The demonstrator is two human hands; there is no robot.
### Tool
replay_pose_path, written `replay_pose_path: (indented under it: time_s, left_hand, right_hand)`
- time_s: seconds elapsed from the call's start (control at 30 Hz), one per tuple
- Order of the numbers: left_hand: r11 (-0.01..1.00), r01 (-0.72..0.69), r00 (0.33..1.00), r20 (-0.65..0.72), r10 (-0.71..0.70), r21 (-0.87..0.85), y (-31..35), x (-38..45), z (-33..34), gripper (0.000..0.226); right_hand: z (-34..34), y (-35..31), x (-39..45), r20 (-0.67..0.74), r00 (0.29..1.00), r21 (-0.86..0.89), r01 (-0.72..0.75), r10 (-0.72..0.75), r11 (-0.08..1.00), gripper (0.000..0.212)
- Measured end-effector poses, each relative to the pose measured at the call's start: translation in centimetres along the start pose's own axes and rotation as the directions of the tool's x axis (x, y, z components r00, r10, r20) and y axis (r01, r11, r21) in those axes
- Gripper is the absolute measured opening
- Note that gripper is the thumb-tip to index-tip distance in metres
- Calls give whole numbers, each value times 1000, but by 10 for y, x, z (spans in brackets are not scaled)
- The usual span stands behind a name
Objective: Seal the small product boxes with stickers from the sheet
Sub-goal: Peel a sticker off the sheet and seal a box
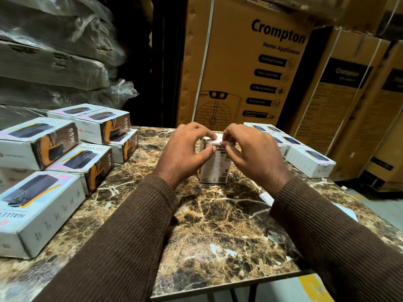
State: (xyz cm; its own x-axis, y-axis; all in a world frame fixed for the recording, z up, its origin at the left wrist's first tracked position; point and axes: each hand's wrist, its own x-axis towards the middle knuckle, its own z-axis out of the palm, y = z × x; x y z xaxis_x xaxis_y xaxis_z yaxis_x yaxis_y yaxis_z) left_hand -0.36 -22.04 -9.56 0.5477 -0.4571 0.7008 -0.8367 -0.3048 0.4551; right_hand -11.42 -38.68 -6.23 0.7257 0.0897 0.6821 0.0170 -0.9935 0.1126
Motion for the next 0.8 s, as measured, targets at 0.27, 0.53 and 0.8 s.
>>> replay_pose_path:
  time_s: [0.27,0.53,0.8]
  left_hand:
    - [1000,8,1000,16,-7,-25,0,0,0,45]
    - [998,63,994,93,-60,-29,-1,-2,1,59]
    - [996,74,993,93,-70,-42,0,-2,0,57]
  right_hand:
    - [-22,2,14,148,981,-103,142,-126,984,11]
    - [-26,5,20,188,973,-109,153,-131,982,12]
    - [-26,4,21,173,978,-66,128,-115,990,15]
